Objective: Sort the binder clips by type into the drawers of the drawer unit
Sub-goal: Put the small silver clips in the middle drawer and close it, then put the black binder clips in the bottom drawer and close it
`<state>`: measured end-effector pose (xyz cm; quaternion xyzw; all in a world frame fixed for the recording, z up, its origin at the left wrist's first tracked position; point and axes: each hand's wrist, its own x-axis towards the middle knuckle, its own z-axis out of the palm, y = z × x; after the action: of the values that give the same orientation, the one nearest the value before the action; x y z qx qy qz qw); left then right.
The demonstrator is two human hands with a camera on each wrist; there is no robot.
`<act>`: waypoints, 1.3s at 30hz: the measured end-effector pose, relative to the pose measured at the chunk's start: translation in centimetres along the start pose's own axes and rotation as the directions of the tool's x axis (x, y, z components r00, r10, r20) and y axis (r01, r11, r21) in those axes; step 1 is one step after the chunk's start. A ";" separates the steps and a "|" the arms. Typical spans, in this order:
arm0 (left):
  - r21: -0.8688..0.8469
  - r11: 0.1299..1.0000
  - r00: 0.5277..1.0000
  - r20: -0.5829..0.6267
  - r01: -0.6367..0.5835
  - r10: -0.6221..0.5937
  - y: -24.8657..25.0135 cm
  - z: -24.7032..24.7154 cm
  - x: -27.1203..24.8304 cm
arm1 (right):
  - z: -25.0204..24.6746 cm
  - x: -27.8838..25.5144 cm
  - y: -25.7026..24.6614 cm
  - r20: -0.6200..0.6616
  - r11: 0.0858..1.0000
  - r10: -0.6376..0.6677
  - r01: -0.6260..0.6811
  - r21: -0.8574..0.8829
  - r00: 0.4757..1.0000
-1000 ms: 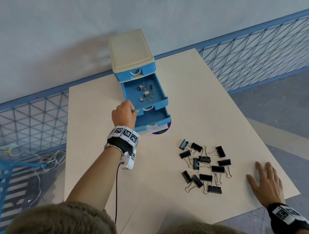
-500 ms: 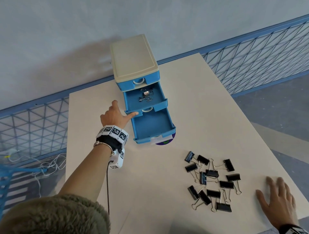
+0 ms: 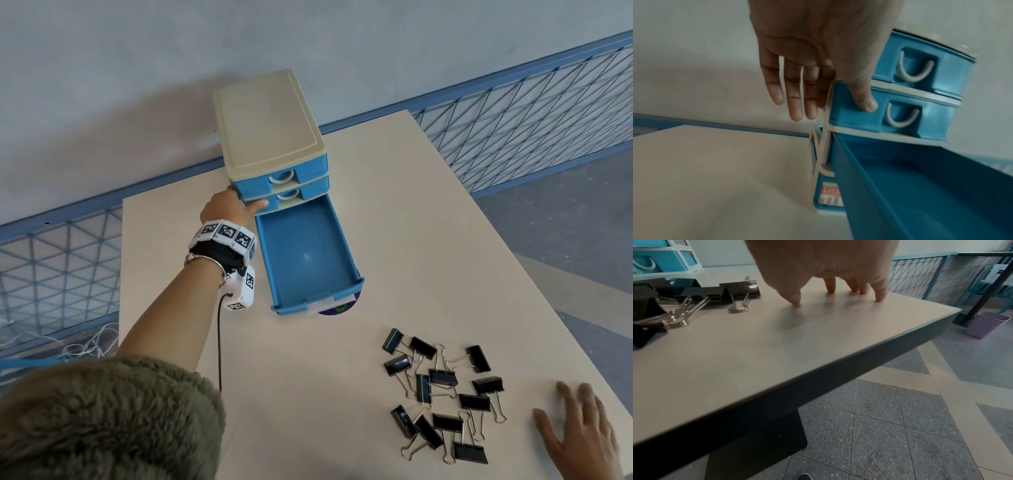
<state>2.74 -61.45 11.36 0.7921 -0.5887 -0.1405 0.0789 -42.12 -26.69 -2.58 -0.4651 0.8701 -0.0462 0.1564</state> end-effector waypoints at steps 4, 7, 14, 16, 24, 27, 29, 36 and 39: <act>-0.002 1.000 1.000 0.023 0.007 -0.007 -0.7 0.6 -0.1 | 0.0 0.1 0.2 0.005 1.000 0.005 -0.005 -0.006 1.000; -0.119 0.993 1.000 -0.017 0.004 -0.007 -1.7 1.2 -1.5 | -0.4 0.3 0.3 0.055 1.000 0.003 -0.003 -0.005 0.998; -0.272 0.931 0.931 -0.335 -0.244 0.146 -1.8 1.7 -10.7 | -0.5 0.2 0.4 0.077 1.000 0.002 -0.003 0.012 0.997; -0.292 0.886 0.906 -0.337 -0.360 0.257 -1.2 2.9 -14.3 | -0.7 0.1 0.5 0.080 1.000 0.001 -0.002 0.014 0.997; -0.293 0.835 0.853 0.102 -0.465 0.511 3.0 9.5 -26.3 | -1.2 -0.2 0.7 0.112 0.997 -0.075 0.075 0.007 0.991; -0.173 0.818 0.744 0.344 -0.549 0.573 4.1 11.4 -28.6 | -1.5 -0.1 0.8 0.131 0.994 -0.105 0.104 0.021 0.986; -0.093 0.778 0.667 0.458 -0.621 0.587 4.7 12.6 -30.0 | -1.7 -0.1 0.7 0.140 0.983 -0.181 0.179 0.033 0.973; 0.011 0.728 0.610 0.553 -0.686 0.567 5.5 16.0 -34.1 | -2.5 -1.0 -1.8 0.133 0.842 -0.538 0.522 0.137 0.832; 0.049 0.742 0.633 0.561 -0.669 0.534 5.8 16.6 -35.2 | -3.1 -1.9 -3.0 0.185 0.720 -0.694 0.680 0.140 0.696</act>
<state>-17.20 -28.90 1.92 0.4836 -0.8316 -0.2349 -0.1394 -39.72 -27.02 1.52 -0.7532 0.6082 -0.0748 0.2391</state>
